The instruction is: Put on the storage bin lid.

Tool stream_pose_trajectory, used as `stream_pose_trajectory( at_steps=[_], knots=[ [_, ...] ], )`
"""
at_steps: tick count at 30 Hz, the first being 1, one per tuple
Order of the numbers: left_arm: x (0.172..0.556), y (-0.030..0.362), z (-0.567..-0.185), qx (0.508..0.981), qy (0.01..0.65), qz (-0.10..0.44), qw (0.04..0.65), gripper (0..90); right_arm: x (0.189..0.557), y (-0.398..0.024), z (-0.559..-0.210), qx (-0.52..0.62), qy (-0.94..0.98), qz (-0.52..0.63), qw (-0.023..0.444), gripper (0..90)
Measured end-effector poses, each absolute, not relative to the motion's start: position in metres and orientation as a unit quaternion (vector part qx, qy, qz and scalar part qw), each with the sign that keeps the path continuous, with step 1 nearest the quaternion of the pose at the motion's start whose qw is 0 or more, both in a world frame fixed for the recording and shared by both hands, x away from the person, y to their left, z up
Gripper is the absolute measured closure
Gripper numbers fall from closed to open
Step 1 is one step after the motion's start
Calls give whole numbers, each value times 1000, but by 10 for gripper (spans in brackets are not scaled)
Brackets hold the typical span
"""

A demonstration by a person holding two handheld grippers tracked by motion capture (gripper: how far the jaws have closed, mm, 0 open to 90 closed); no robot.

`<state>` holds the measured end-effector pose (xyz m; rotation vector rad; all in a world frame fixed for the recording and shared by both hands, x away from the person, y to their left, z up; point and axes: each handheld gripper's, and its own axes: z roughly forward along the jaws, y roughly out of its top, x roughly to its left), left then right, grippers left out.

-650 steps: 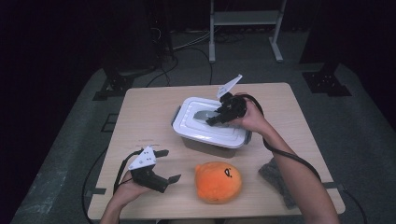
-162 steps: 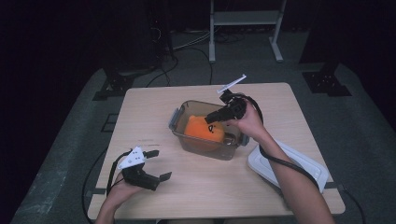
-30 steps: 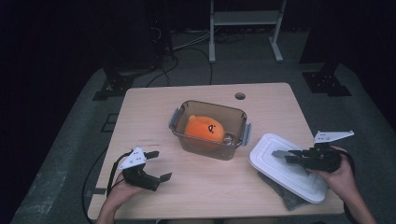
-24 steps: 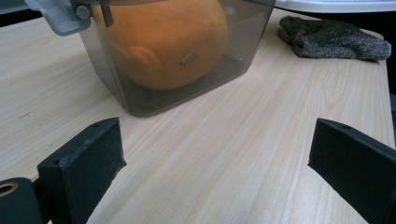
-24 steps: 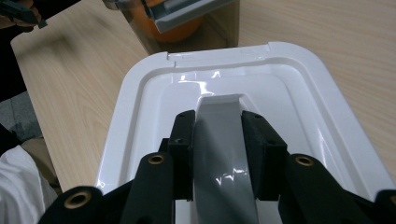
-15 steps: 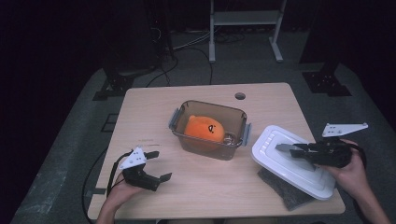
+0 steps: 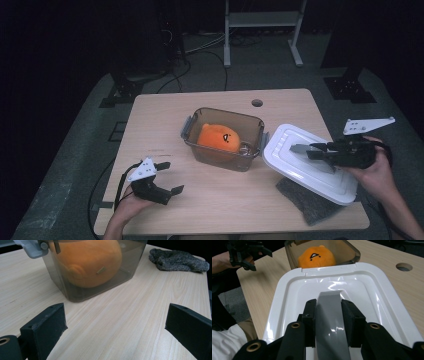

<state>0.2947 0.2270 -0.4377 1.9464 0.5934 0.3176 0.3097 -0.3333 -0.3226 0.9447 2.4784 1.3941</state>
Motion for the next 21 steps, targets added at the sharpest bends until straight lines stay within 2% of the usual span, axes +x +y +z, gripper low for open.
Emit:
stream_pose_trajectory(
  at_steps=[21],
  knots=[
    [295, 228, -437, 809, 247, 129, 517, 26, 336, -293, -281, 278, 831, 477, 68, 657]
  ],
)
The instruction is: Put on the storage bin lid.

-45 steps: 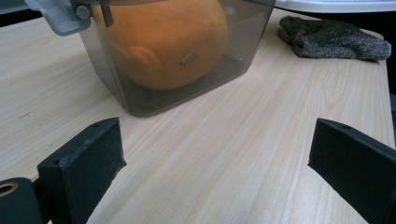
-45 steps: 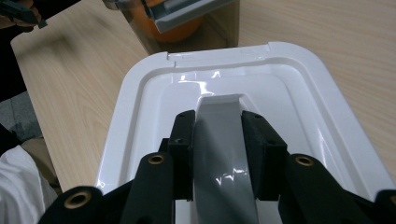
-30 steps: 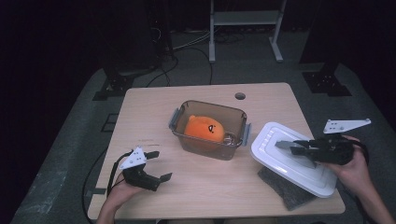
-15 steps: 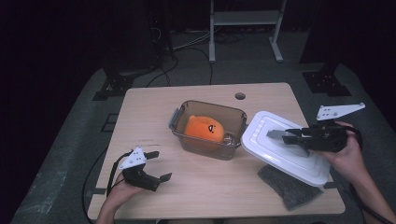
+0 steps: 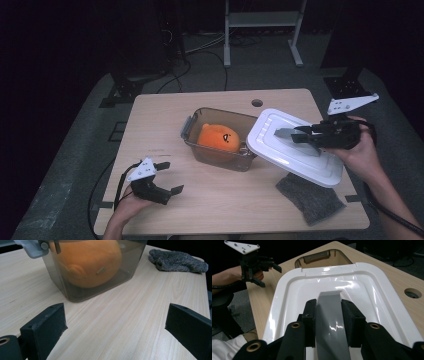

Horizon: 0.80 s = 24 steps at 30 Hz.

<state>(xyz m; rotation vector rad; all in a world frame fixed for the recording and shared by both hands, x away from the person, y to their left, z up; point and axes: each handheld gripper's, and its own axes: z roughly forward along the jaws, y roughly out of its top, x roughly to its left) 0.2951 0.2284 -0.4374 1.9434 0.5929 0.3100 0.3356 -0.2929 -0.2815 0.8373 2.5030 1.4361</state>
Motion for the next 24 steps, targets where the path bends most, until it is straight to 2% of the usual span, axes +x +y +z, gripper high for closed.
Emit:
stream_pose_trajectory(
  at_steps=[24],
  knots=[
    [295, 230, -436, 806, 247, 127, 523, 26, 377, -225, -267, 235, 851, 469, 42, 657]
  ],
)
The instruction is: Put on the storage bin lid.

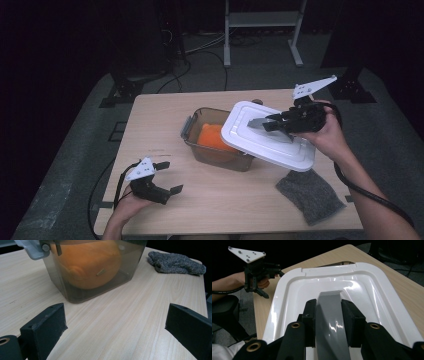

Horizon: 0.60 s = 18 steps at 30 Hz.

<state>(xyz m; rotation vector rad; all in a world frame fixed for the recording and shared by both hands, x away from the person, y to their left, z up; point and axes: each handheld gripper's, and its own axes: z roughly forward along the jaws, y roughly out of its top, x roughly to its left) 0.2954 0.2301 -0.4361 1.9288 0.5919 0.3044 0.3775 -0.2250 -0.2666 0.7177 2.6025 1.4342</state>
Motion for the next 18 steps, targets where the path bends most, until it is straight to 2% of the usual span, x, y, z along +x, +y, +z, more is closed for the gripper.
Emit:
stream_pose_trajectory(
  at_steps=[18],
  knots=[
    [295, 231, -437, 805, 248, 126, 524, 26, 401, -188, -266, 218, 857, 466, 29, 657]
  ],
)
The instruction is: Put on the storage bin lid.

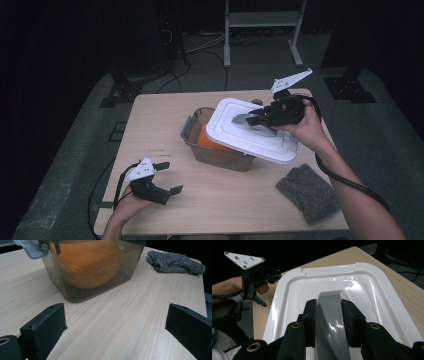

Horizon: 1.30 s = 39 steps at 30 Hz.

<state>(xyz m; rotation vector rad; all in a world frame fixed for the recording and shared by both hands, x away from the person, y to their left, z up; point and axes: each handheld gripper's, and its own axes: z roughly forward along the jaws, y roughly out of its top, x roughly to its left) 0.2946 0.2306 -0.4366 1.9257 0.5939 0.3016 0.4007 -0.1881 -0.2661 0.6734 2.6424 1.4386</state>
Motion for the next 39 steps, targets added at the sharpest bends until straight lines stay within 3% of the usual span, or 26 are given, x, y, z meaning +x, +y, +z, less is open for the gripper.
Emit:
stream_pose_trajectory(
  at_steps=[39],
  knots=[
    [295, 232, -436, 802, 247, 121, 531, 26, 457, -122, -303, 193, 870, 454, -6, 657]
  ],
)
